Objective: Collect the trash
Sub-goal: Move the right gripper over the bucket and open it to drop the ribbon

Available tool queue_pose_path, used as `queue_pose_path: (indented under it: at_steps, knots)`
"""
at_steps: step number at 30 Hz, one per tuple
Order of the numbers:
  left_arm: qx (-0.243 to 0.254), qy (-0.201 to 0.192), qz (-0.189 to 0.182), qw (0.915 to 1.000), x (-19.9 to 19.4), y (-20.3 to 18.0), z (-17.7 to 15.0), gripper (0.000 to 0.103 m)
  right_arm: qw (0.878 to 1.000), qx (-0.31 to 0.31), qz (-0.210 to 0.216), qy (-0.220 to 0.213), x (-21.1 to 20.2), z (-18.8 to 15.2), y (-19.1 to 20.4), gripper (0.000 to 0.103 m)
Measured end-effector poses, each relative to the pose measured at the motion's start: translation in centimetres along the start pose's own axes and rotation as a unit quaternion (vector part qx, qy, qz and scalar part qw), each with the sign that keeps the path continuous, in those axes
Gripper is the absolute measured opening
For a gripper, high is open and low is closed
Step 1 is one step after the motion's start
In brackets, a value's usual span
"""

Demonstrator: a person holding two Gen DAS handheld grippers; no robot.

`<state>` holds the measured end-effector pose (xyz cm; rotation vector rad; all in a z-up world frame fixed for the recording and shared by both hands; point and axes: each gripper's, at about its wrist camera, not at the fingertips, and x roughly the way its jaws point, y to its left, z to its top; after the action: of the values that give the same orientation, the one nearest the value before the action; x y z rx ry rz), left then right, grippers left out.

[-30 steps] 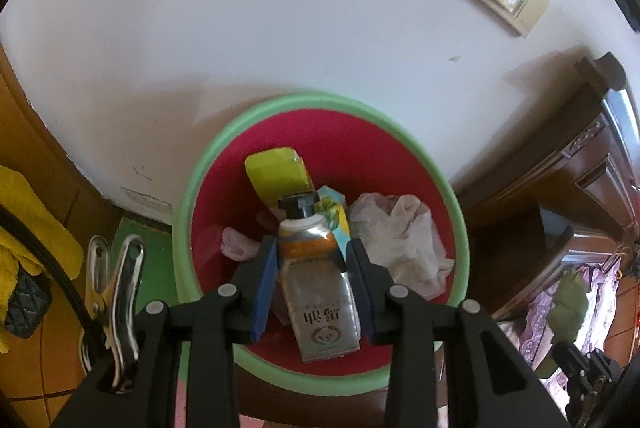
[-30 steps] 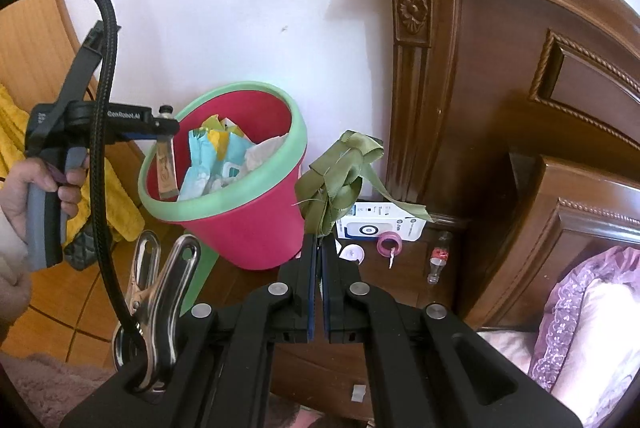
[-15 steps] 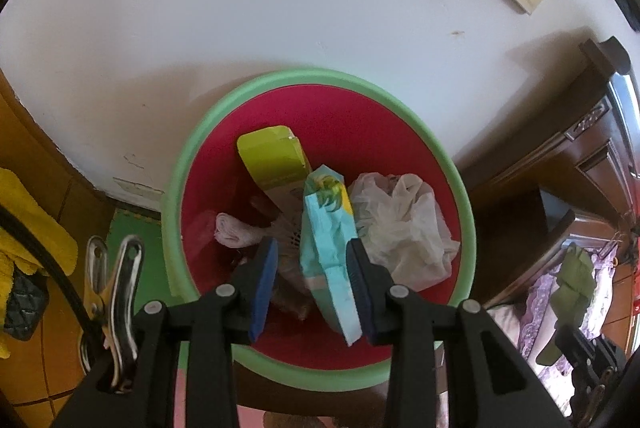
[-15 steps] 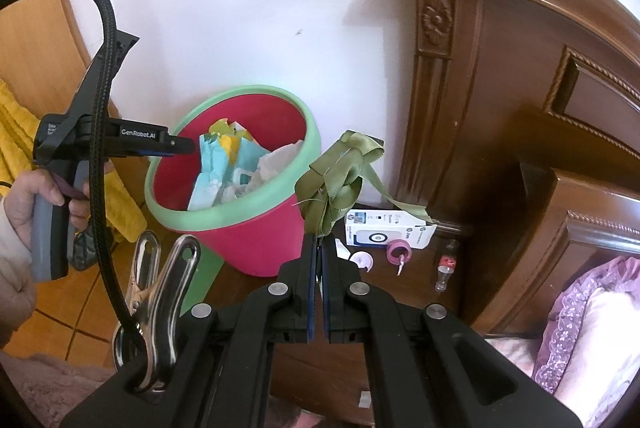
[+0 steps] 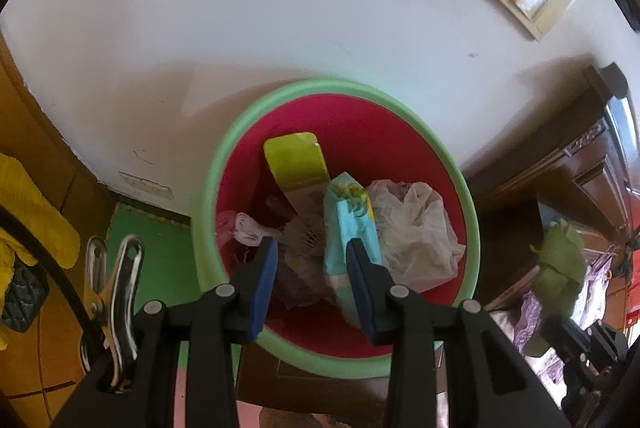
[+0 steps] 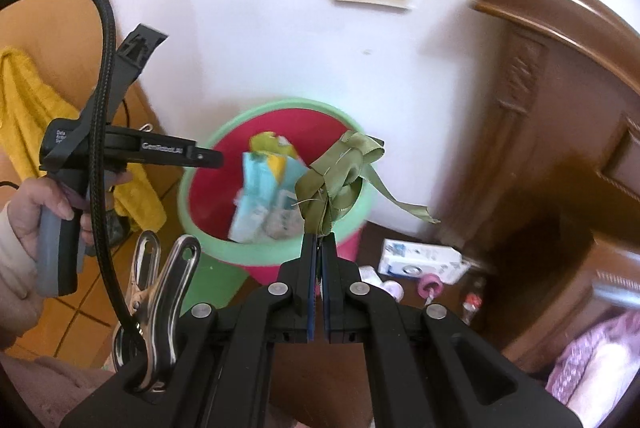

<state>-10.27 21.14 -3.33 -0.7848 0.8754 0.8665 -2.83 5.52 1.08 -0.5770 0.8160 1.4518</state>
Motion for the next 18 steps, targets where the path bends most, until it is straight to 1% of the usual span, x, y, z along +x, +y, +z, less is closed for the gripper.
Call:
queue_pose_path:
  at_steps: [8,11,18]
  knots:
    - [-0.030,-0.011,-0.006,0.9995,-2.3,2.9,-0.6,0.037,0.997,-0.059,0.052,0.006,2.6,2.1,4.7,0.003]
    - [-0.035,-0.013,0.001,0.9993,-2.8,3.9,-0.9,0.037,0.995,-0.077,0.067,0.012,3.8,2.6,6.1,0.003]
    - [-0.057,-0.013,0.008,0.9983,-3.3,6.2,-1.5,0.037,0.991,-0.093,0.096,0.033,7.0,3.5,7.8,0.003]
